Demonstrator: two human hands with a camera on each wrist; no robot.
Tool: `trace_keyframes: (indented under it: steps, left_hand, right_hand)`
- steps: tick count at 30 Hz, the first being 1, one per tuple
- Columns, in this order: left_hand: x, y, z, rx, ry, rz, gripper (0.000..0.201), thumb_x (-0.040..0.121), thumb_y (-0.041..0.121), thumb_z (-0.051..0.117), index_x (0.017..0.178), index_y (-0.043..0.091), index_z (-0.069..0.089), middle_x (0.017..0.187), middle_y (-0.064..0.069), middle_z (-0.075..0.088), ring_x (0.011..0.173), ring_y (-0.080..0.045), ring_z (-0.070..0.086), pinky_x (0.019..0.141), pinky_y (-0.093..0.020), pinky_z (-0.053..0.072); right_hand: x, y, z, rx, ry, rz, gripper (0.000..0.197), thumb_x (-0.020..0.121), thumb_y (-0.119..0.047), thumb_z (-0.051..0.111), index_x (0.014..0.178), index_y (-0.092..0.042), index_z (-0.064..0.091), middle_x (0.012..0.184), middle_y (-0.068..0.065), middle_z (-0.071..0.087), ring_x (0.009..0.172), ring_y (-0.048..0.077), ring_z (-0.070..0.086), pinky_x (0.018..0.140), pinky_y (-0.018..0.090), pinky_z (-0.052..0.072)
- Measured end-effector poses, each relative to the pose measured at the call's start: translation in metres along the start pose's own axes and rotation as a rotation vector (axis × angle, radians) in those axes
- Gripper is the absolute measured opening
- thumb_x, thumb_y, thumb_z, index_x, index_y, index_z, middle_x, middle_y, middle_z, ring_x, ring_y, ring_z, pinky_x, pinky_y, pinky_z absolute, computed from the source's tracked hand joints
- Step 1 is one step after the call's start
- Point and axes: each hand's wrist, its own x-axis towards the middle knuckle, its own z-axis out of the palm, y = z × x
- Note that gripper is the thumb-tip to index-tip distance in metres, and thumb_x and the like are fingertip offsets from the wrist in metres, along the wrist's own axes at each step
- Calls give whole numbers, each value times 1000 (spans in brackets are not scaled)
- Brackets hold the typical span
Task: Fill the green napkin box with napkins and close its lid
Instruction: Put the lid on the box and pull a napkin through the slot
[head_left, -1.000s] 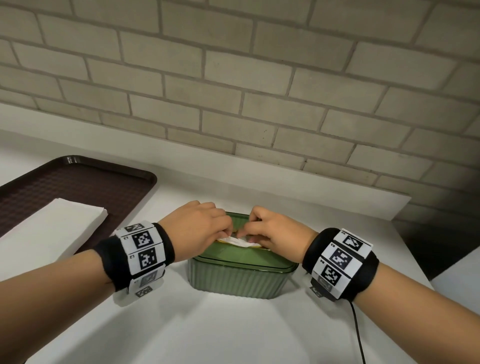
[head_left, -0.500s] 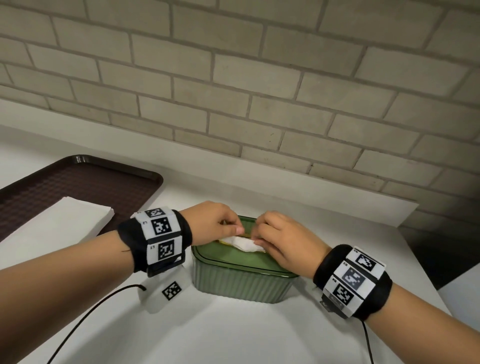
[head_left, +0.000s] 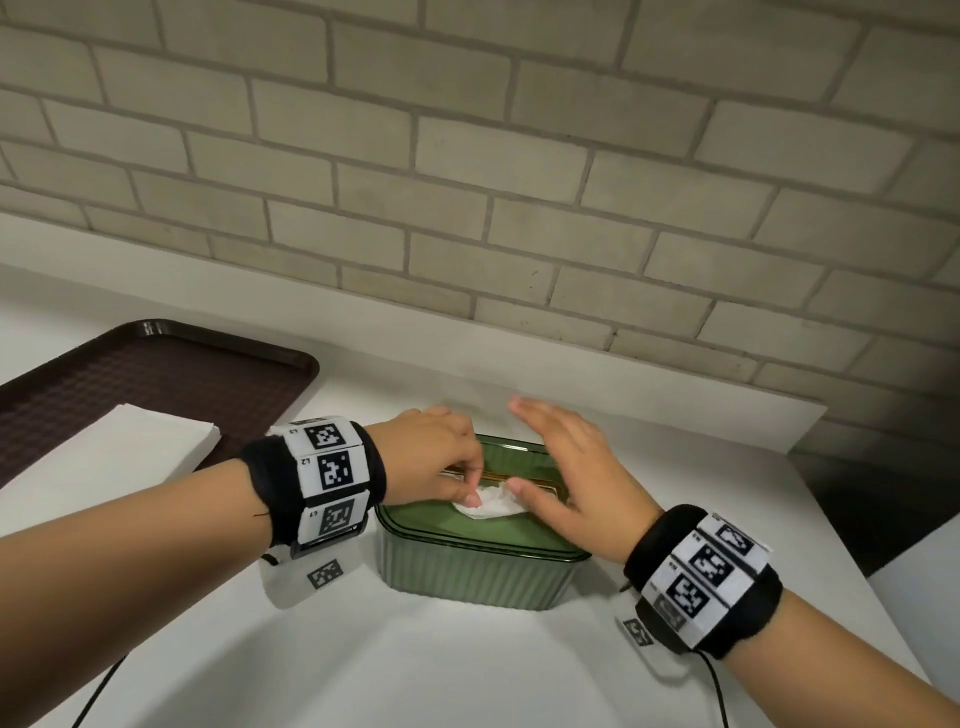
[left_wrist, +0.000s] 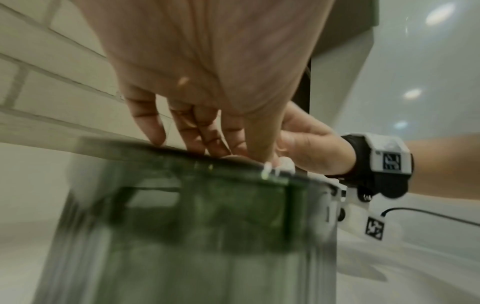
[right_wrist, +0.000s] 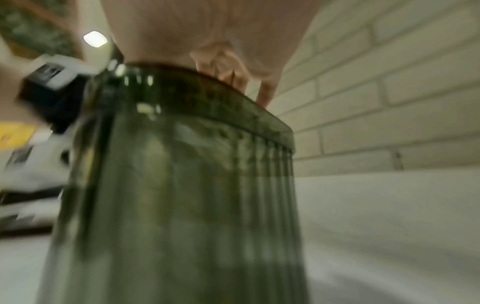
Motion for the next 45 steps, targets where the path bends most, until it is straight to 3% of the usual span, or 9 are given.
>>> trace_keyframes:
  steps: [3, 8, 14, 21, 25, 28, 32, 39, 45]
  left_hand:
    - [-1, 0, 7, -9, 55, 26, 26, 89, 48, 52, 101, 27, 60, 113, 8, 51, 111, -11, 41, 94, -28, 31]
    - [-9, 3, 17, 101, 174, 34, 30, 92, 48, 35, 107, 27, 52, 114, 11, 49, 110, -10, 41, 85, -25, 27]
    - [-21, 8, 31, 155, 386, 15, 11, 82, 44, 36, 83, 33, 37, 76, 15, 57, 65, -9, 60, 52, -22, 41]
    - [-28, 12, 25, 179, 329, -133, 44, 78, 53, 35, 113, 32, 53, 125, 2, 62, 114, -19, 61, 92, -40, 49]
    - [-29, 15, 23, 81, 265, -139, 47, 81, 55, 30, 96, 37, 70, 125, 3, 62, 115, -20, 60, 90, -45, 48]
    - [-22, 19, 22, -195, 255, -166, 72, 76, 67, 7, 109, 37, 63, 125, 15, 46, 122, -10, 37, 106, -34, 29]
    - [-10, 20, 13, -214, 91, -187, 40, 99, 44, 29, 108, 26, 64, 102, 10, 38, 105, -12, 34, 105, -35, 30]
    - [0, 24, 4, -63, -54, -131, 35, 98, 42, 37, 113, 24, 63, 103, 8, 31, 114, -17, 33, 100, -32, 28]
    - [2, 22, 3, -73, -53, -126, 30, 95, 43, 42, 114, 30, 62, 114, 8, 38, 116, -14, 33, 100, -32, 26]
  right_hand:
    - [4, 8, -4, 163, -132, 121, 62, 88, -51, 40, 145, -33, 26, 153, -9, 24, 142, 7, 22, 116, 41, 25]
    - [9, 11, 4, 36, -350, 76, 38, 93, -32, 43, 128, -32, 56, 153, -2, 28, 141, 19, 25, 114, 47, 22]
    - [23, 6, -1, -52, -443, 19, 24, 96, -27, 51, 115, -27, 65, 153, -5, 24, 142, 18, 15, 113, 37, 12]
    - [18, 11, 6, -118, -232, -132, 29, 88, -38, 43, 93, -22, 67, 127, 1, 55, 121, 18, 42, 97, 38, 33]
    - [8, 8, 5, -227, -23, -260, 20, 88, -27, 46, 92, -21, 65, 105, -3, 65, 103, 13, 48, 90, 31, 37]
    - [-2, 7, 8, -379, 76, -325, 17, 82, -13, 58, 96, -23, 57, 98, -7, 66, 103, 13, 49, 96, 37, 29]
    - [-14, 2, 14, -505, 177, -382, 21, 83, -6, 50, 97, -21, 55, 87, -8, 67, 102, 17, 59, 101, 46, 29]
    - [-16, -2, 12, -521, 184, -369, 19, 83, -9, 54, 93, -20, 65, 81, -8, 65, 93, 16, 61, 101, 44, 31]
    - [-13, -8, -3, -85, -60, -25, 29, 90, -42, 48, 106, -22, 62, 98, -12, 65, 96, 7, 56, 96, 30, 37]
